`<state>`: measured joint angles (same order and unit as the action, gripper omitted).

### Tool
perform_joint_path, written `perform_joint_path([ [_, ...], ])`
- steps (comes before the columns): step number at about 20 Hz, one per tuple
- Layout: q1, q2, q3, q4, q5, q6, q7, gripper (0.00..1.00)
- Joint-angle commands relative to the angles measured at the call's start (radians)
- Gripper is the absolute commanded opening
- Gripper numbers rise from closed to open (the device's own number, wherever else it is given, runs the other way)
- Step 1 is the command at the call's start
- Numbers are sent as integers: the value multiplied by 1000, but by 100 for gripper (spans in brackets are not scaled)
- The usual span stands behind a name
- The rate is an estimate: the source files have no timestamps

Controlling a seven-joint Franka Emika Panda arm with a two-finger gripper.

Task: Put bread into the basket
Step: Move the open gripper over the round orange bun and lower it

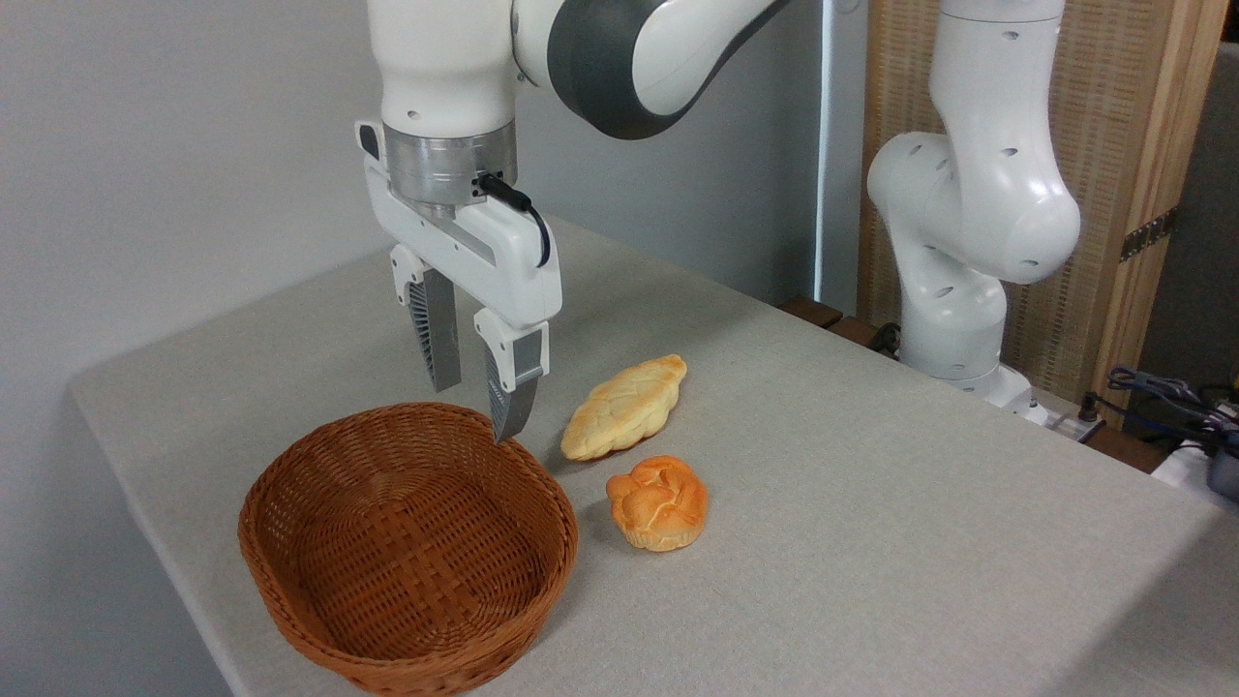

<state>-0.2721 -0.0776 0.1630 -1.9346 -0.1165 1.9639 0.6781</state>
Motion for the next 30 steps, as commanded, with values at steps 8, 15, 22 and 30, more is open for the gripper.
perform_joint_path([
  [8,-4,-5,3,5,12,-13,-14,100],
  [15,-2,-13,4,-3,14,-51,3,100],
  [22,8,-128,17,-121,95,-129,103,100],
  [30,8,-153,176,-260,100,-40,328,100],
])
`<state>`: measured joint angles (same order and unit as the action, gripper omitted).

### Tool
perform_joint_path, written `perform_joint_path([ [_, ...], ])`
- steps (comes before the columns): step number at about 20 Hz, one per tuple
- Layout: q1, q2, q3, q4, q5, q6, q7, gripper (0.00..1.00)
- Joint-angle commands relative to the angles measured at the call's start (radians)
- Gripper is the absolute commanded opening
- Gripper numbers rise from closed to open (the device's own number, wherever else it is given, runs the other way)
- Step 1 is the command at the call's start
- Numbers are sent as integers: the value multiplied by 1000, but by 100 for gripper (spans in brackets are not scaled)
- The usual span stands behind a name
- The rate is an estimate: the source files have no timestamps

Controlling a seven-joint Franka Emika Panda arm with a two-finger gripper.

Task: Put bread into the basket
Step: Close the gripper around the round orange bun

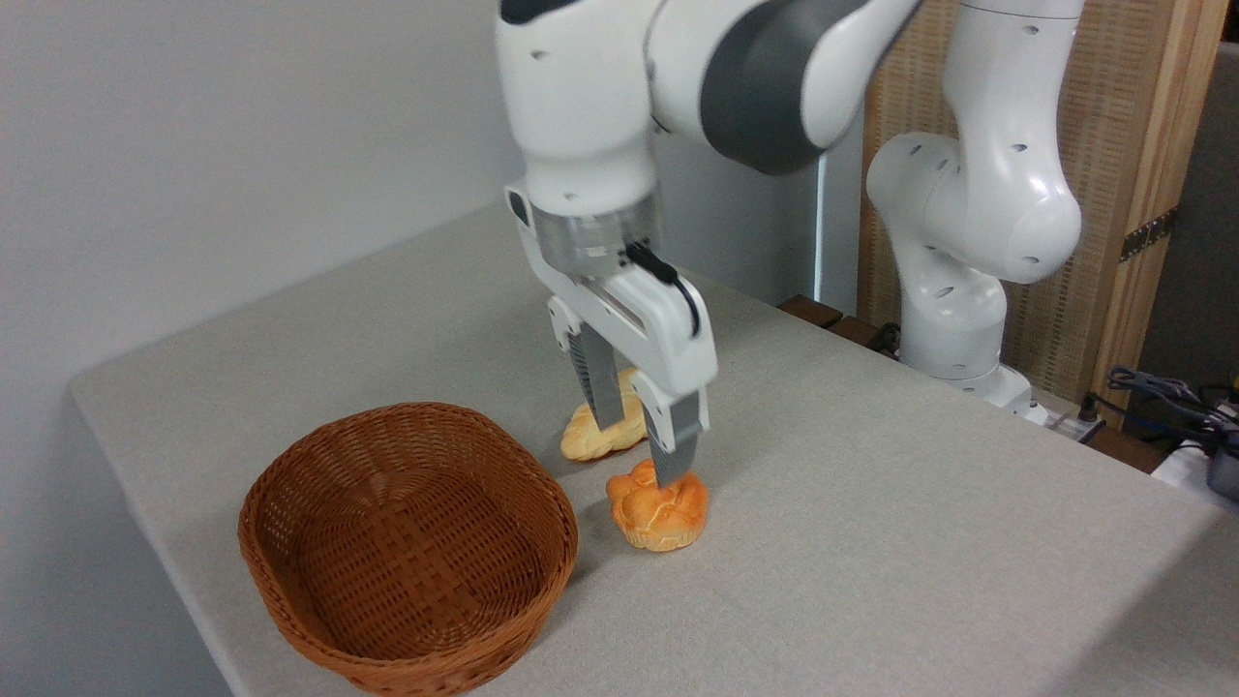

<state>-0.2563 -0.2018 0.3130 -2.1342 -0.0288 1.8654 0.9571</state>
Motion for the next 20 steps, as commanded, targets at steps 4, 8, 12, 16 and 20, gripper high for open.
perform_joint_path([
  [4,-17,-22,24,-133,70,118,63,100],
  [8,-40,-10,24,-144,58,139,60,100],
  [12,-63,11,24,-151,56,156,60,100],
  [16,-75,24,24,-151,56,167,60,100],
  [20,-75,24,23,-150,55,176,60,50],
])
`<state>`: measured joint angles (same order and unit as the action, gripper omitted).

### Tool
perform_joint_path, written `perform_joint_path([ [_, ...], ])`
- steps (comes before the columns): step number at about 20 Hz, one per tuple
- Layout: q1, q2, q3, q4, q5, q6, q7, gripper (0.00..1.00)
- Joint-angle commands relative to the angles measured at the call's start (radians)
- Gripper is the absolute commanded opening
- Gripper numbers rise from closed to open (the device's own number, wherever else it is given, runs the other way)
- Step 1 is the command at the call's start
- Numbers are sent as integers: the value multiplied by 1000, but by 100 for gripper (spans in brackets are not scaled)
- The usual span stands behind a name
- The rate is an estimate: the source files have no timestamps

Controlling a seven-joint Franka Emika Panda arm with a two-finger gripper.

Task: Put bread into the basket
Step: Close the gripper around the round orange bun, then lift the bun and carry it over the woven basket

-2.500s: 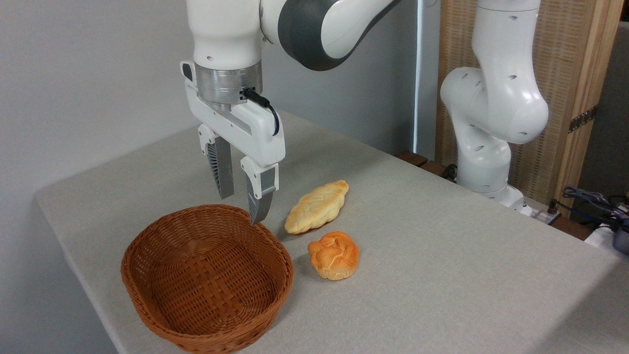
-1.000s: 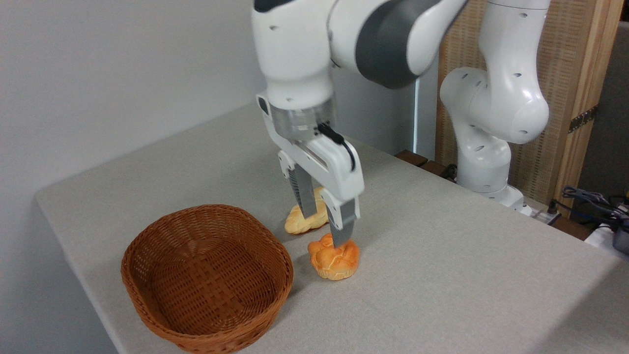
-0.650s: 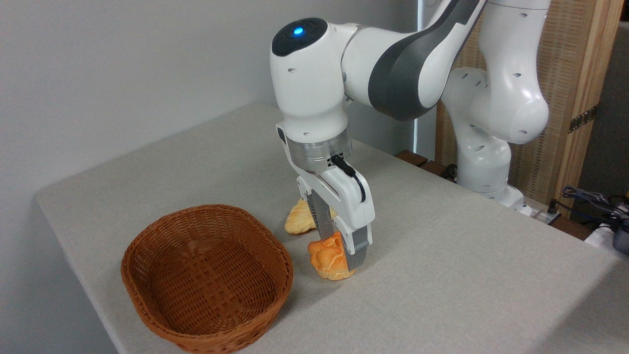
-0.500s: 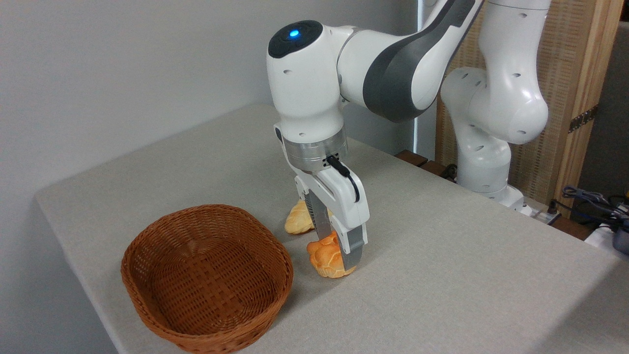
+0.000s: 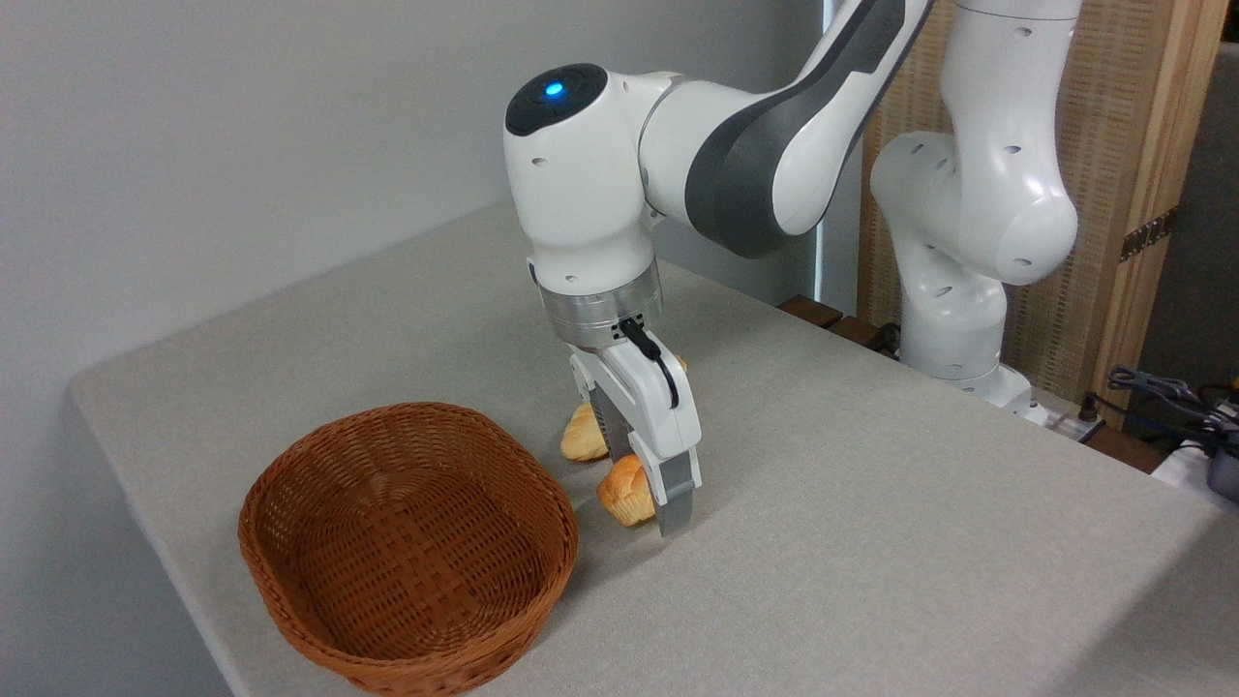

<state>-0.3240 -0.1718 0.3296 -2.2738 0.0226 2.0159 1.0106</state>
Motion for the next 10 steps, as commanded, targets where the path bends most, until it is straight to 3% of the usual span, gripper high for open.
perform_joint_path([
  [1,-9,-6,6,-10,2,26,8,40],
  [10,-9,-3,5,-10,-1,24,8,41],
])
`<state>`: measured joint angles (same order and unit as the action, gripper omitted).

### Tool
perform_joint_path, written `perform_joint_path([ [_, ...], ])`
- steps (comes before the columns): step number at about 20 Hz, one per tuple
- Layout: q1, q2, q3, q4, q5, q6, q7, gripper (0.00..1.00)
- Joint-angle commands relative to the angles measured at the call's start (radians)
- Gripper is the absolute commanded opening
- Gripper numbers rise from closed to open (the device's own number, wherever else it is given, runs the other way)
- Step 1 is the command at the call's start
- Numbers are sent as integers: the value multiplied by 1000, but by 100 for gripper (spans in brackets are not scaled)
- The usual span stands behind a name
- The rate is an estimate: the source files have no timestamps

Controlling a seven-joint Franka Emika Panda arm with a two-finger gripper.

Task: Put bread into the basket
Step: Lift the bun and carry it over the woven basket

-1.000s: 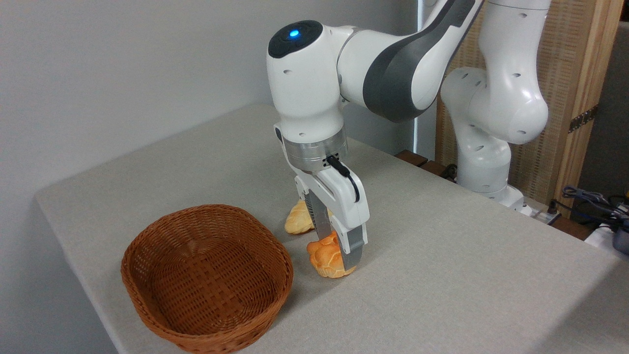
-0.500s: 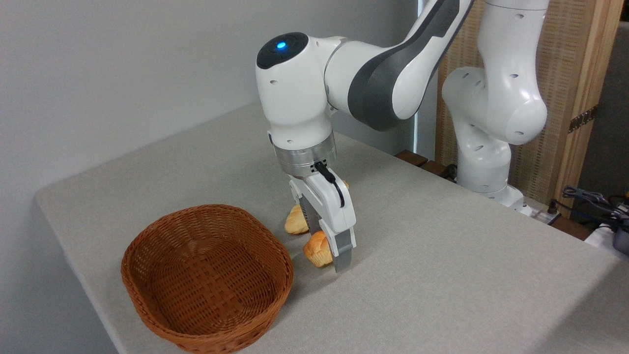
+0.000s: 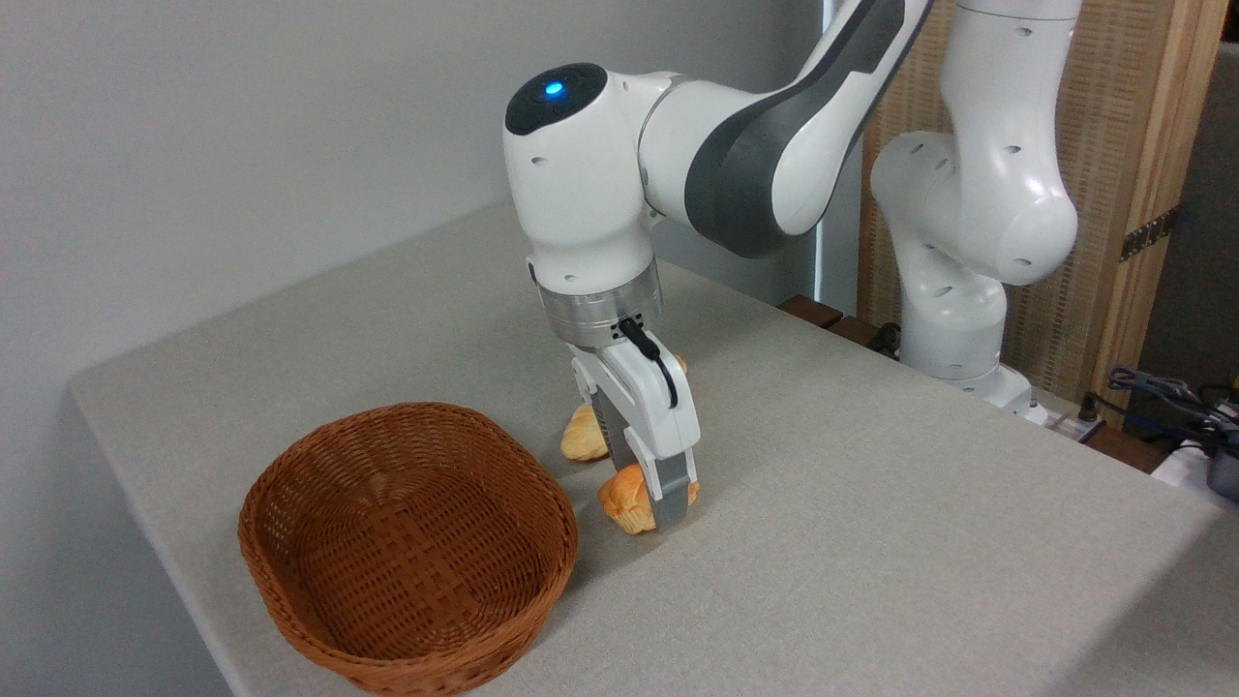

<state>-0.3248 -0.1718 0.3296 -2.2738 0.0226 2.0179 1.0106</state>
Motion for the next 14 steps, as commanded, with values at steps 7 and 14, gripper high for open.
perform_joint_path([
  [7,-8,-17,-7,5,-16,7,2,41],
  [14,-8,-54,-9,91,-44,-116,3,41],
])
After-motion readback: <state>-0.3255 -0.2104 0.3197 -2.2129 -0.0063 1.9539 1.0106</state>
